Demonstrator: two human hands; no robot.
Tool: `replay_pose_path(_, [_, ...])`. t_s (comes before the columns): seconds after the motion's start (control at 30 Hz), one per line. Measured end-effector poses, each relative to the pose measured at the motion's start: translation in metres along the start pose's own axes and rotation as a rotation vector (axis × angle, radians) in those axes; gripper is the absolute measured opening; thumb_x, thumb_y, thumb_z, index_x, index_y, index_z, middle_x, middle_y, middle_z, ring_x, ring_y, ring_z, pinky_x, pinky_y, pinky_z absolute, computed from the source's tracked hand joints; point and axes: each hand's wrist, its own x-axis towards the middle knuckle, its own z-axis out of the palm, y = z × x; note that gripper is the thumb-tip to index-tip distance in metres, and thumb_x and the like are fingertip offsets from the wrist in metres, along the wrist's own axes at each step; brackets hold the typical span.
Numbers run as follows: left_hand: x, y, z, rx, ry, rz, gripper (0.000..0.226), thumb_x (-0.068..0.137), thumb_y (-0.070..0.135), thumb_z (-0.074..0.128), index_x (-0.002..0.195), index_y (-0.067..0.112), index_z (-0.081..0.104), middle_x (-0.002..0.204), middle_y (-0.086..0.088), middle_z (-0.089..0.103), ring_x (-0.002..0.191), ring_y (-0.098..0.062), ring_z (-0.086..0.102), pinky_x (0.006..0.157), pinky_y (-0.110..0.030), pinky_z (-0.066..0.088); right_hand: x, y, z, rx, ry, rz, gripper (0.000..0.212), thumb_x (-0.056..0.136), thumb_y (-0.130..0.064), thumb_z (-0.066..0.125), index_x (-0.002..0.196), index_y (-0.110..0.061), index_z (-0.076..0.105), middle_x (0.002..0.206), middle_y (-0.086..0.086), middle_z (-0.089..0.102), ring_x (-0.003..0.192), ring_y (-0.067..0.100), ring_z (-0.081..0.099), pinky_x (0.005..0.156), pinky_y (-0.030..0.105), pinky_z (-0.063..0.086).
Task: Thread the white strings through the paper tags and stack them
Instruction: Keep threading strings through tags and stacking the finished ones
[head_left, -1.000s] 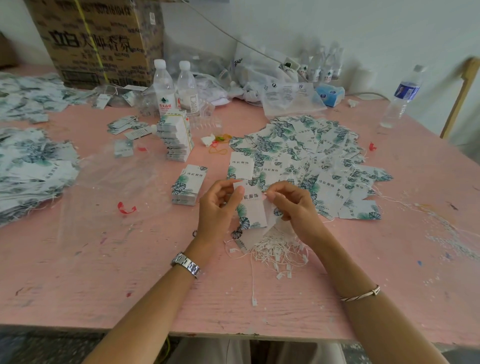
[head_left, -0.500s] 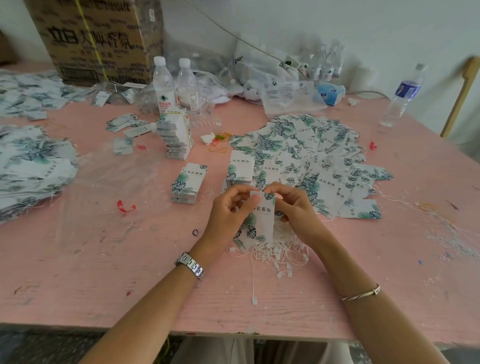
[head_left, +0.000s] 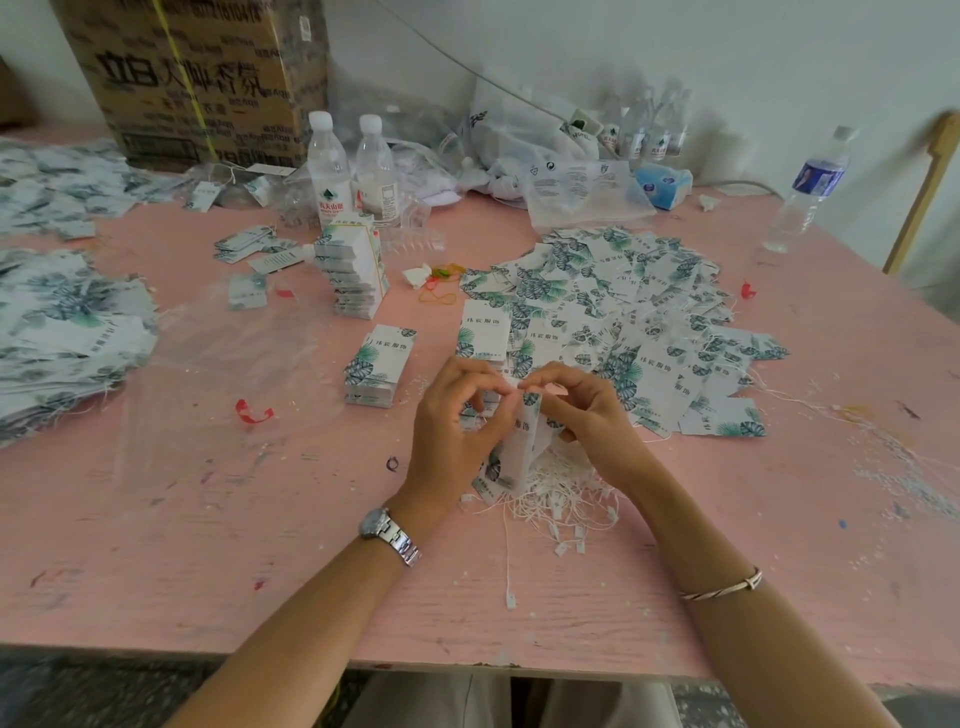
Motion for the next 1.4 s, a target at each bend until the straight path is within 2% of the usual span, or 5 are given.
replay_pose_path(0.37, [-0.003, 0.002, -0.001, -0.204, 0.068, -0.183, 0.008, 0.088, 0.022, 0.063, 0.081, 0.021, 0.060, 0.091, 0.014, 0.074, 0.090, -0.011, 0.068, 0.080, -0.027, 0.048, 0.006, 0.006, -0.016, -0.418, 0.043, -0.042, 0.019, 0.095, 0.009, 0.053, 0.105, 0.001, 0.067, 0.094, 0.024, 0.066, 0.078, 0.043, 0.056, 0.071, 0.041, 0.045])
replay_pose_path(0.67, [0.001, -0.001, -0.002, -0.312, 0.147, -0.289, 0.019, 0.089, 0.030, 0.063, 0.088, 0.011, 0.062, 0.084, 0.010, 0.073, 0.082, -0.008, 0.068, 0.077, -0.021, 0.052, 0.008, 0.005, -0.021, -0.342, 0.176, -0.125, 0.009, 0.087, -0.030, 0.070, 0.085, -0.022, 0.074, 0.060, -0.007, 0.057, 0.058, 0.015, 0.041, 0.059, 0.027, 0.035])
replay_pose_path(0.77, [0.001, -0.001, -0.002, -0.329, 0.134, -0.324, 0.019, 0.089, 0.032, 0.062, 0.088, 0.014, 0.060, 0.082, 0.010, 0.072, 0.080, -0.009, 0.067, 0.077, -0.021, 0.052, 0.008, 0.004, -0.025, -0.252, 0.209, -0.114, 0.010, 0.090, -0.031, 0.068, 0.086, -0.028, 0.076, 0.062, 0.020, 0.052, 0.060, 0.024, 0.035, 0.059, 0.034, 0.030])
replay_pose_path(1.2, [0.002, 0.003, -0.004, -0.329, 0.154, -0.322, 0.010, 0.097, 0.007, 0.063, 0.091, 0.014, 0.061, 0.082, 0.008, 0.073, 0.081, -0.012, 0.069, 0.076, -0.024, 0.054, 0.010, 0.005, -0.037, -0.009, 0.397, -0.057, 0.008, 0.093, -0.015, 0.066, 0.096, -0.010, 0.072, 0.058, -0.003, 0.050, 0.053, 0.009, 0.038, 0.054, 0.018, 0.036])
replay_pose_path(1.4, [0.002, 0.005, -0.003, -0.340, 0.154, -0.327, 0.010, 0.097, 0.005, 0.063, 0.091, 0.014, 0.062, 0.082, 0.006, 0.073, 0.081, -0.016, 0.069, 0.075, -0.029, 0.057, 0.008, 0.002, -0.032, -0.310, 0.102, -0.052, 0.026, 0.086, -0.024, 0.068, 0.098, -0.001, 0.074, 0.083, -0.008, 0.074, 0.088, 0.010, 0.068, 0.088, 0.024, 0.051])
